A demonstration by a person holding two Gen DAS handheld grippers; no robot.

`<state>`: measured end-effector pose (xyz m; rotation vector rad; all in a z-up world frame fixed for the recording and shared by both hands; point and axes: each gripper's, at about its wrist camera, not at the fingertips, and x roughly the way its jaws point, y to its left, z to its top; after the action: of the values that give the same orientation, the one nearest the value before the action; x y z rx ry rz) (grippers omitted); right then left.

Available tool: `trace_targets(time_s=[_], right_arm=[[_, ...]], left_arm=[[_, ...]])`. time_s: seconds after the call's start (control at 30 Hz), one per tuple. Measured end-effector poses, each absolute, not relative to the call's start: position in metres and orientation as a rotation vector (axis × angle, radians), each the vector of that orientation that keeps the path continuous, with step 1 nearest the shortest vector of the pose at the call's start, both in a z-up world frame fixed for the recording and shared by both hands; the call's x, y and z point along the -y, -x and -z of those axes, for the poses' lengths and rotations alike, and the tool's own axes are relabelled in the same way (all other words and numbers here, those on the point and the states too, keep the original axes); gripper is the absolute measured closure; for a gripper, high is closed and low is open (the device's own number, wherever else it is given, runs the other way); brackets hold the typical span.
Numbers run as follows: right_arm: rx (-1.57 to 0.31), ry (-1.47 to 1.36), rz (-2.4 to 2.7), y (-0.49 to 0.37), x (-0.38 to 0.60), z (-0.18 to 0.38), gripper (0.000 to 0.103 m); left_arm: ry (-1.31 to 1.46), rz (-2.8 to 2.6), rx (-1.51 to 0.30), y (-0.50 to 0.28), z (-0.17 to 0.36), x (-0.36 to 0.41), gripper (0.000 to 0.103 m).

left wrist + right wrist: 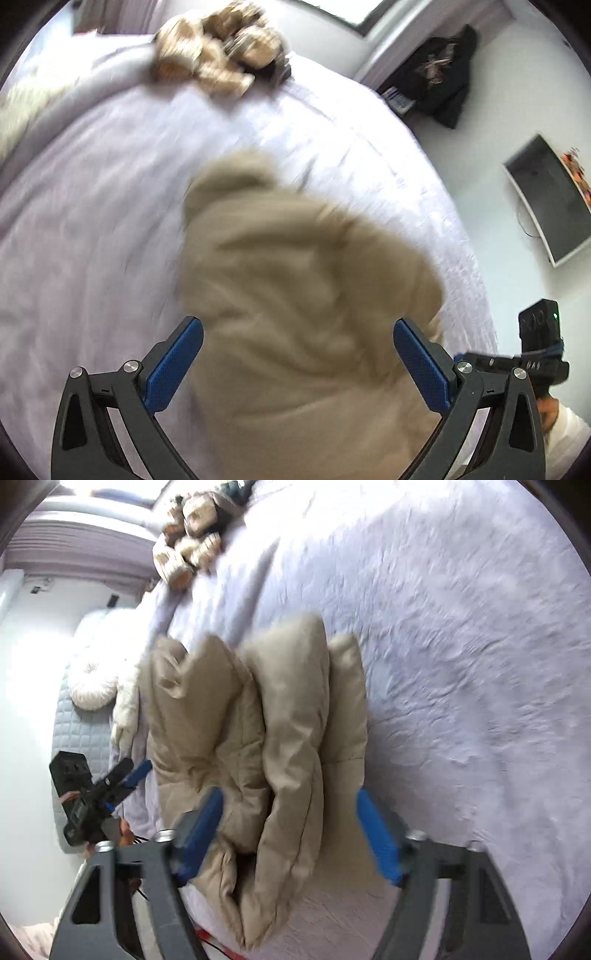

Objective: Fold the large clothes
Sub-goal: 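Lower the coat bundle onto the bed with both tools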

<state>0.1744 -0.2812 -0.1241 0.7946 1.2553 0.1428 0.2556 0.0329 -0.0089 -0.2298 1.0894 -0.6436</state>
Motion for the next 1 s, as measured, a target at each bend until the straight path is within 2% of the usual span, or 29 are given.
trace_targets(time_s=[0.03, 0.1, 0.3, 0.5, 0.6, 0.73, 1.0], right_arm=[[-1.233, -0.791, -0.143, -0.178, 0.288, 0.115, 0.077], [-1.200, -0.764, -0.139, -0.174, 0.282, 0.101, 0.082], [-1.139, -0.617, -0.247, -0.170, 0.232, 0.059, 0.082], [-1.320, -0.420, -0.178, -0.159, 0.181, 0.126, 0.083], [-1.362, -0.473, -0.122, -0.150, 0.192, 0.161, 0.087], [-1.349, -0.504, -0.105, -0.152, 0.206, 0.188, 0.098], [-1.359, -0.551, -0.099, -0.158, 0.211, 0.204, 0.099]], left_arm=[[0.214, 0.665, -1.069, -0.254, 0.000, -0.018, 0.000], [0.186, 0.701, -1.063, -0.261, -0.002, 0.006, 0.000], [0.098, 0.685, -1.157, -0.278, 0.043, 0.057, 0.000], [-0.041, 0.621, -1.188, -0.279, 0.078, 0.100, 0.000], [-0.129, 0.600, -1.162, -0.270, 0.090, 0.123, 0.000], [-0.204, 0.566, -1.143, -0.263, 0.099, 0.142, 0.000], [-0.241, 0.559, -1.140, -0.257, 0.091, 0.137, 0.000]])
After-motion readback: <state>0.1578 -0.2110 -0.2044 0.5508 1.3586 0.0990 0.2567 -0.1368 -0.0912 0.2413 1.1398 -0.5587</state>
